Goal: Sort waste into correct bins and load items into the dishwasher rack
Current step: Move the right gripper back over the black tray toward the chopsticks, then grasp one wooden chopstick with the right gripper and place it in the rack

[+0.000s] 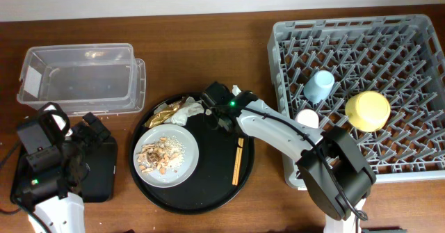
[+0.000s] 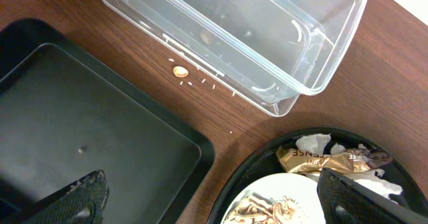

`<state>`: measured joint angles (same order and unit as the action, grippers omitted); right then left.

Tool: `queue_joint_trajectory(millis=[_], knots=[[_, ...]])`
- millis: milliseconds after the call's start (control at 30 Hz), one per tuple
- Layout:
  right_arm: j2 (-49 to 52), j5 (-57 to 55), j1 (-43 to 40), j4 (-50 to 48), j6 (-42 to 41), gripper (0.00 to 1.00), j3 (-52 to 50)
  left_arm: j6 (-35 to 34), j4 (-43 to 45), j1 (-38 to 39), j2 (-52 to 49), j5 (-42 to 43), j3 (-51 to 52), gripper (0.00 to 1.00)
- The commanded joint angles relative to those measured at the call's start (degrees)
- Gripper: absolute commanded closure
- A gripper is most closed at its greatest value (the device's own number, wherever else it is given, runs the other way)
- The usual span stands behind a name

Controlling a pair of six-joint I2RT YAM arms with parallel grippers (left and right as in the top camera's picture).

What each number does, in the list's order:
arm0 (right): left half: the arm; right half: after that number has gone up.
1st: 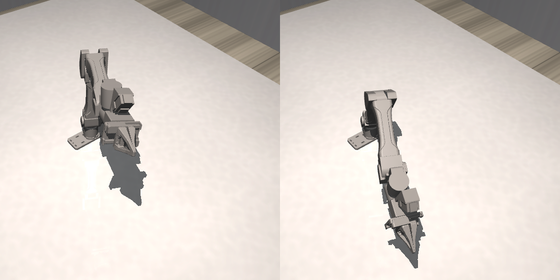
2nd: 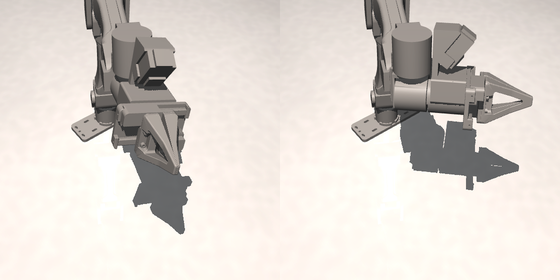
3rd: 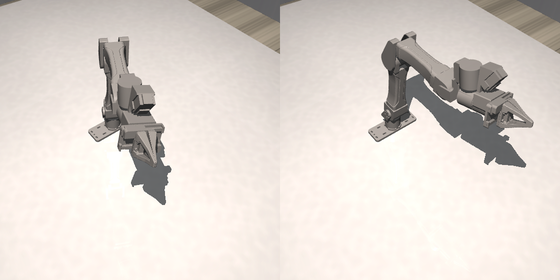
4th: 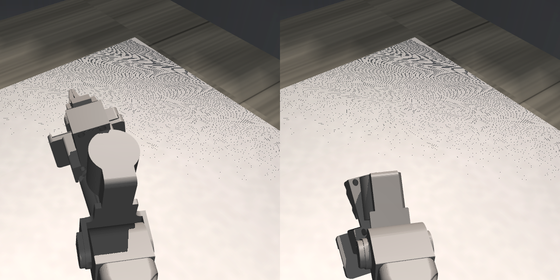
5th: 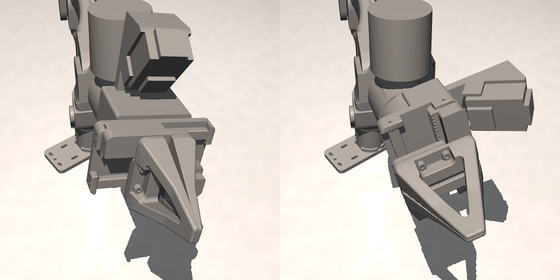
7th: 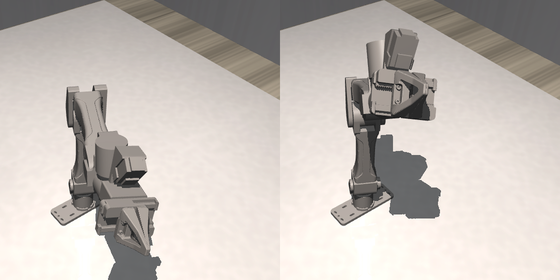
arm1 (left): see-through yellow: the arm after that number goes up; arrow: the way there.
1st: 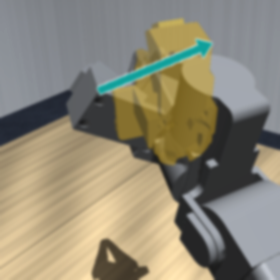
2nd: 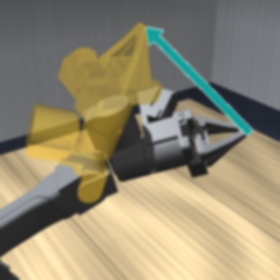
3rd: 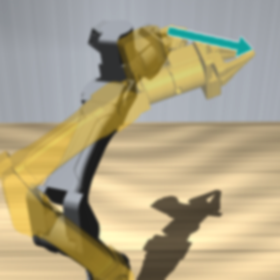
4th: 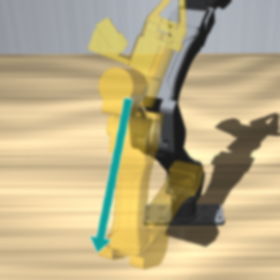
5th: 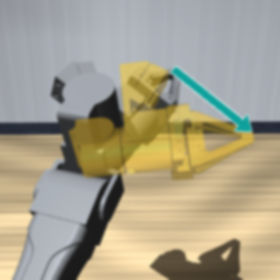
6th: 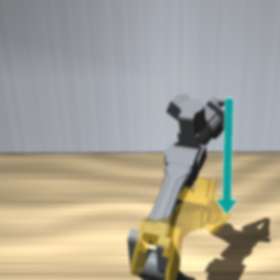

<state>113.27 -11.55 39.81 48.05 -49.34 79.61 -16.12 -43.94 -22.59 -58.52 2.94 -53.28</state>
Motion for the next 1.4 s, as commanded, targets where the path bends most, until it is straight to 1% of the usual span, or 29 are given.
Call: queue_joint_trajectory(millis=[0, 233, 467, 533, 733, 767, 867, 900, 1033, 1067, 1167, 1233, 1267, 1367], knots=[[0.70, -0.94, 0.37, -0.20, -0.68, 0.75, 0.63, -0.37, 0.13, -0.24, 0.07, -0.22, -0.83, 0.01], [1.64, -0.24, 0.37, -0.76, -0.68, 0.75, 0.20, -0.35, 0.13, -0.24, 0.07, -0.22, -0.83, 0.01], [1.66, 2.58, 0.42, -3.10, -0.70, 0.74, -2.54, -0.35, 0.13, -0.24, 0.07, -0.22, -0.83, 0.01], [1.66, 3.54, 0.94, -4.50, -0.70, 0.74, -4.39, -0.35, 0.13, -0.24, 0.07, -0.22, -0.83, 0.01], [1.66, 3.58, 3.34, -5.25, -0.70, 0.75, -4.50, -0.35, 0.13, -0.24, 0.07, -0.22, -0.83, 0.01], [1.66, 3.50, 3.76, -5.51, -0.70, 0.82, -4.50, -0.37, 0.13, -0.24, 0.07, -0.22, -0.83, 0.01], [1.64, 3.61, 3.67, -5.46, -0.68, 0.94, -4.50, -0.37, 0.11, -0.24, 0.07, -0.22, -0.83, 0.01], [1.64, 3.63, 3.67, -5.46, -0.68, 0.96, -4.50, -0.37, 0.11, -0.24, 0.07, -0.22, -0.83, 0.01], [0.68, 5.40, 3.58, -4.63, -0.42, 0.96, -3.13, -0.37, 0.13, -0.24, 0.07, -0.22, -0.83, 0.01], [-0.55, 5.51, 3.54, -2.93, 0.76, 0.96, -1.38, -0.35, 0.11, -0.24, 0.07, -0.22, -0.83, 0.01], [-5.66, 3.43, 2.84, -0.33, 10.14, 0.96, 3.10, -0.35, 0.11, -0.24, 0.07, -0.22, -0.83, 0.01], [-10.73, -2.29, 1.27, 1.81, 11.67, 0.96, 5.09, -0.35, 0.11, -0.24, 0.07, -0.22, -0.83, 0.01], [-13.11, -4.92, -0.09, 2.36, 11.87, 0.96, 5.51, -0.37, 0.11, -0.24, 0.07, -0.22, -0.83, 0.01], [-19.71, -5.88, -7.67, 2.01, 18.60, 0.96, 6.34, -0.37, 0.13, -0.24, 0.07, -0.22, -0.83, 0.01]])
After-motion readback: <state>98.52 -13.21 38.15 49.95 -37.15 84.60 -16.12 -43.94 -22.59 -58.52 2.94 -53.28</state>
